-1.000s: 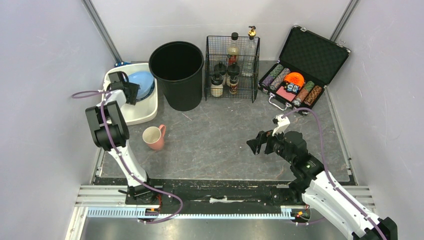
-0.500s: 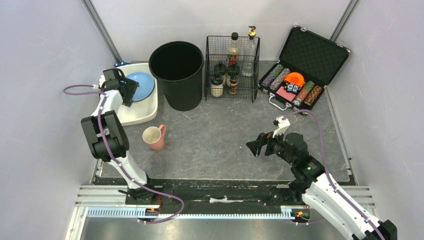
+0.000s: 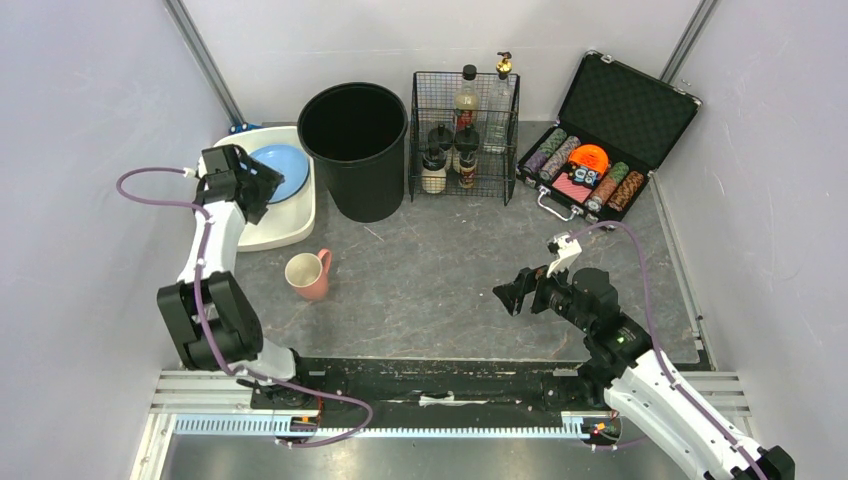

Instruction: Clear the kitchen counter

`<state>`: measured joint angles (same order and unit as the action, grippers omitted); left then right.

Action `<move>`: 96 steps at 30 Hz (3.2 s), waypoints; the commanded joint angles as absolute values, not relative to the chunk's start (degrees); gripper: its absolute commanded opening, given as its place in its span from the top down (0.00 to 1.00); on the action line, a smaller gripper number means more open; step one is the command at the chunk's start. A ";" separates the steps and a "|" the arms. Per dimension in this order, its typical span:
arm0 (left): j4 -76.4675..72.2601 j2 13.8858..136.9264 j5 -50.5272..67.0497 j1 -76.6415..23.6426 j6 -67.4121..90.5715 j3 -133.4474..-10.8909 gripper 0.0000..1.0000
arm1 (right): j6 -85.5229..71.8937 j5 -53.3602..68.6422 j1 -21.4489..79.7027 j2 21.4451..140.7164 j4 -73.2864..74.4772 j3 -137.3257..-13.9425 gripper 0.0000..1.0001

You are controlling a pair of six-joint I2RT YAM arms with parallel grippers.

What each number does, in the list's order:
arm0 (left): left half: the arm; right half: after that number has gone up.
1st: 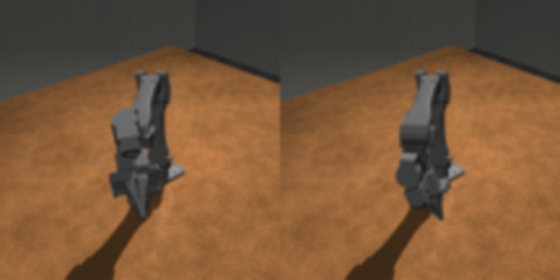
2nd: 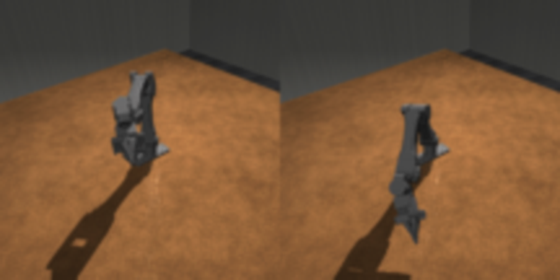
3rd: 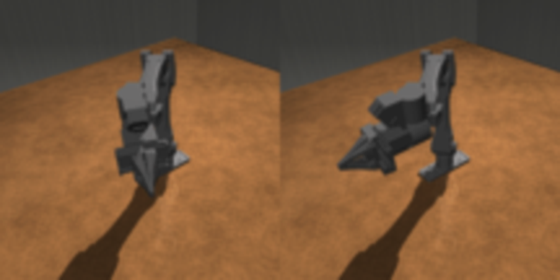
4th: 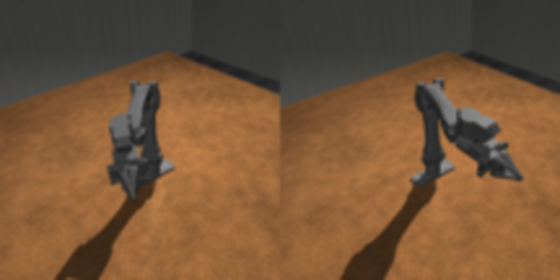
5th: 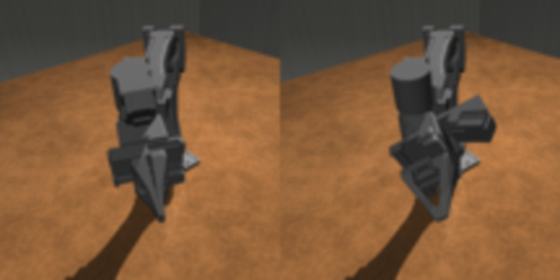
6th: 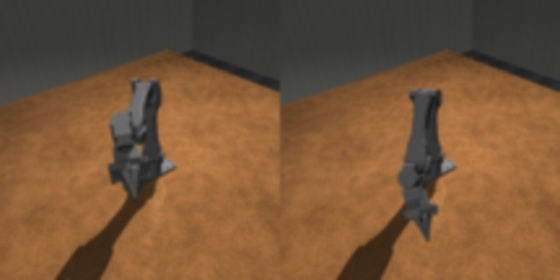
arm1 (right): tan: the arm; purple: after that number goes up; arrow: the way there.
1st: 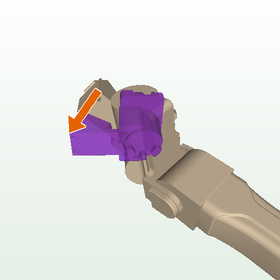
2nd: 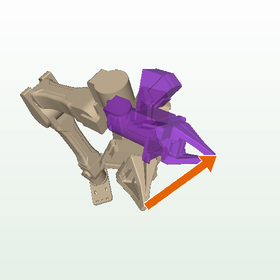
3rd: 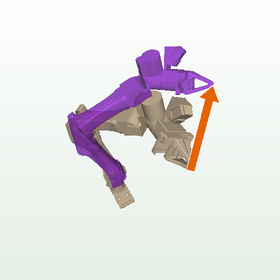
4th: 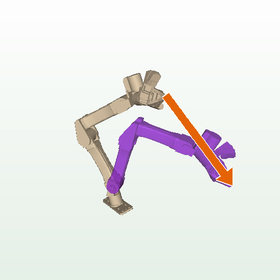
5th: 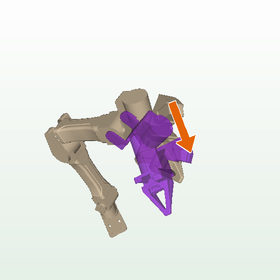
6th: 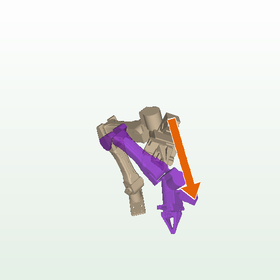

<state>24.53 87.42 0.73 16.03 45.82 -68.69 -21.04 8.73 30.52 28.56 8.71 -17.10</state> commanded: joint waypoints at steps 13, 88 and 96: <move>34.76 64.69 1.91 12.02 29.99 -56.83 0.23 | -20.21 10.26 30.49 25.95 8.90 -16.35 0.07; 46.07 66.91 -3.73 -1.23 18.21 -53.80 0.98 | -20.63 11.15 30.54 24.19 10.47 -15.88 0.05; 49.02 62.35 -2.08 -1.48 19.86 -59.25 0.98 | -20.89 11.21 30.50 24.88 10.18 -16.41 0.05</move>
<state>49.39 65.98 -4.10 -1.15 18.83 -52.73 -20.97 10.70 30.52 24.60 11.49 -14.39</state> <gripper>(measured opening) 0.055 0.944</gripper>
